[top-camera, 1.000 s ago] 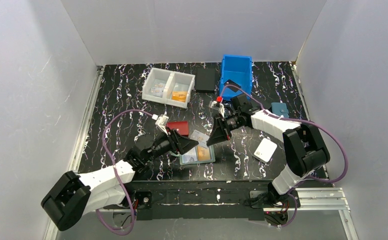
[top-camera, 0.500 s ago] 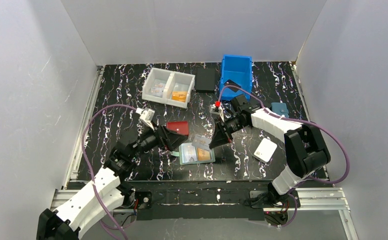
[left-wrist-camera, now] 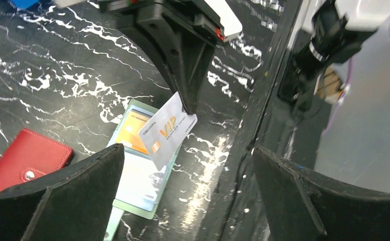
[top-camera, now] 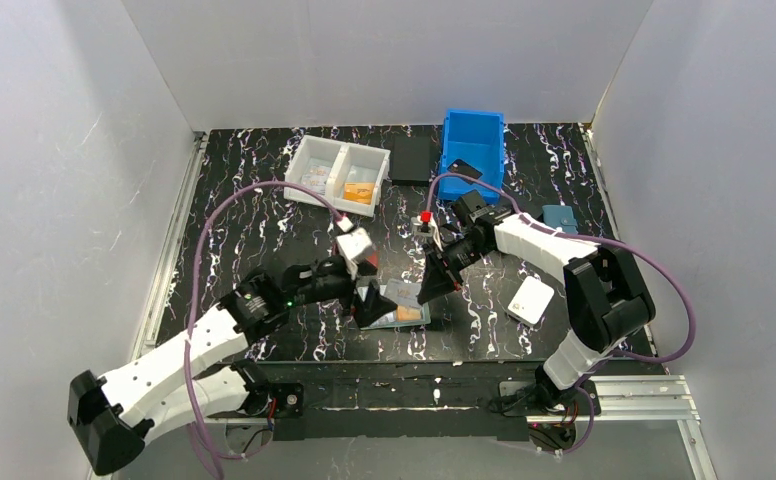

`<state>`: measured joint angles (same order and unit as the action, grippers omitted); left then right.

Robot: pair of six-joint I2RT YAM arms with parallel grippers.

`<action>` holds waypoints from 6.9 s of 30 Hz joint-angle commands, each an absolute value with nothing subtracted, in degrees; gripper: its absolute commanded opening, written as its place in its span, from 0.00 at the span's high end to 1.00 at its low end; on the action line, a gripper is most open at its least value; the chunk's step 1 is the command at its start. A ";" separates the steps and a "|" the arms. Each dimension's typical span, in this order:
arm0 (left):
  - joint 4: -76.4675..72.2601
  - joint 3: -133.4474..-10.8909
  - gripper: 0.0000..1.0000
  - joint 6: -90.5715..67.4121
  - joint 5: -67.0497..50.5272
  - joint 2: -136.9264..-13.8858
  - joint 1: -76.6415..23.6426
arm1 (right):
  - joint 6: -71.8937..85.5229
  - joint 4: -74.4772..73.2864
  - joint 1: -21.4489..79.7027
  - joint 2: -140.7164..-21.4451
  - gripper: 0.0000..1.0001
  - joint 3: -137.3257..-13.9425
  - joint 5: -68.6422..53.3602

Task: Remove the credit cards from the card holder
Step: Place the credit card in the storage box.

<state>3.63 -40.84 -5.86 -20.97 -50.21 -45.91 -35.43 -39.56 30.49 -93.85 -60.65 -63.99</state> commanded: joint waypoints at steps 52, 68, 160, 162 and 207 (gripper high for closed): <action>12.11 -53.43 0.78 23.83 -24.04 -76.97 -54.15 | -40.69 -43.29 33.05 -93.54 0.99 -63.38 -60.39; 13.86 -54.82 0.73 26.02 -22.85 -79.58 -54.14 | -40.72 -43.42 33.05 -93.41 0.99 -63.37 -60.64; 52.29 -121.35 1.00 77.94 -36.32 -127.35 -3.08 | -39.35 -42.85 16.81 -87.59 0.05 -62.08 -62.69; 52.79 -121.99 1.00 78.42 -37.10 -128.49 -3.08 | -39.51 -43.01 16.65 -87.91 0.05 -62.13 -62.82; 11.43 -105.11 0.56 46.35 -30.20 -115.29 -3.78 | -40.43 -43.46 15.38 -88.14 0.04 -61.86 -63.43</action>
